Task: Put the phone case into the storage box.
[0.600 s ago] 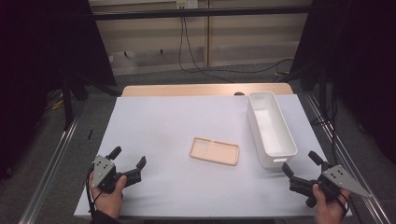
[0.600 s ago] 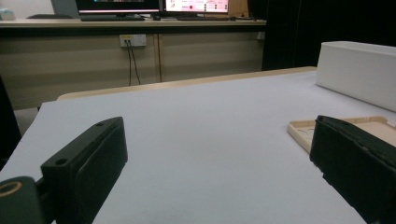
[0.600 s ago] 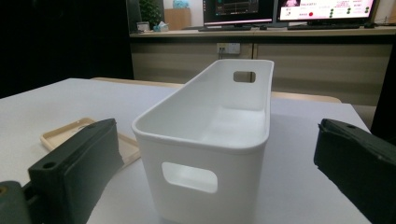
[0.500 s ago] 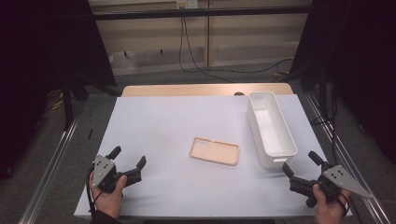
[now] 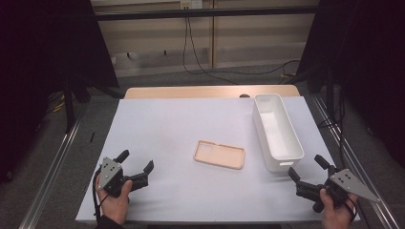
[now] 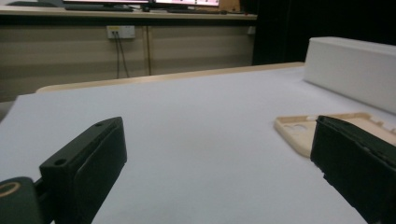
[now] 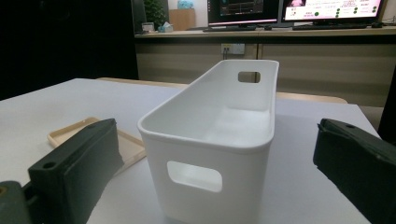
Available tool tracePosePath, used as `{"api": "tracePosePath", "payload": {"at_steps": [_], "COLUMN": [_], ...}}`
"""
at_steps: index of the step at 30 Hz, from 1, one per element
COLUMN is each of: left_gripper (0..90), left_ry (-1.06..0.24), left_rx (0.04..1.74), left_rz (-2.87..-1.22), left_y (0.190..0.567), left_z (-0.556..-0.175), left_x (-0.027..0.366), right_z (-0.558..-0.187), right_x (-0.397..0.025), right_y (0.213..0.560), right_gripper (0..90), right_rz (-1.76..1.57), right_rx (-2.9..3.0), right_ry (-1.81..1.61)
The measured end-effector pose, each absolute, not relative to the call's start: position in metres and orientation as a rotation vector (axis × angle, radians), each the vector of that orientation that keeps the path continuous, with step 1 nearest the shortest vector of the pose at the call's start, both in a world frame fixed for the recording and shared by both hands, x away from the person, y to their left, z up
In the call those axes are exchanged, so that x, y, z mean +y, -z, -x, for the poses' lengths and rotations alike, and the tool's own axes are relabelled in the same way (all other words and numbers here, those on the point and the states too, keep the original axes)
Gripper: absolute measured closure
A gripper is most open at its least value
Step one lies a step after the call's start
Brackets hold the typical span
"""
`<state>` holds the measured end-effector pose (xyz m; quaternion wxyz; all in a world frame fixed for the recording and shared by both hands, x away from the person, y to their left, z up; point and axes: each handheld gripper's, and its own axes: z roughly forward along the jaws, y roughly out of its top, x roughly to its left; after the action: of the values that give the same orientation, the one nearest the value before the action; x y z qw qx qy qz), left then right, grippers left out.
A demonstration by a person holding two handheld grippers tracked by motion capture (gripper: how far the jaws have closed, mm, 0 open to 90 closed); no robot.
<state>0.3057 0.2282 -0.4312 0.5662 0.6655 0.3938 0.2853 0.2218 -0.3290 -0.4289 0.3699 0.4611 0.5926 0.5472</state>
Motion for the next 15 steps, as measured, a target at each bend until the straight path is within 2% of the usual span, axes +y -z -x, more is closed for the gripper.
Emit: {"api": "tracePosePath", "payload": {"at_steps": [9,15], "left_gripper": [3.4,2.9], "left_ry": [-0.608,-0.608], "left_rx": [0.910,0.840], "left_rz": [-1.547,-1.581], "left_y": [0.429,0.424], "left_z": [-0.304,-0.300], "left_x": [0.225,0.218], "right_z": [-0.221,-0.222], "right_x": [-0.328,-0.328], "right_y": [0.429,0.429], "right_gripper": [0.0,0.0], "right_rz": [-1.182,-1.184], "right_rx": [1.519,1.523], "right_ry": [-1.403,-1.400]}}
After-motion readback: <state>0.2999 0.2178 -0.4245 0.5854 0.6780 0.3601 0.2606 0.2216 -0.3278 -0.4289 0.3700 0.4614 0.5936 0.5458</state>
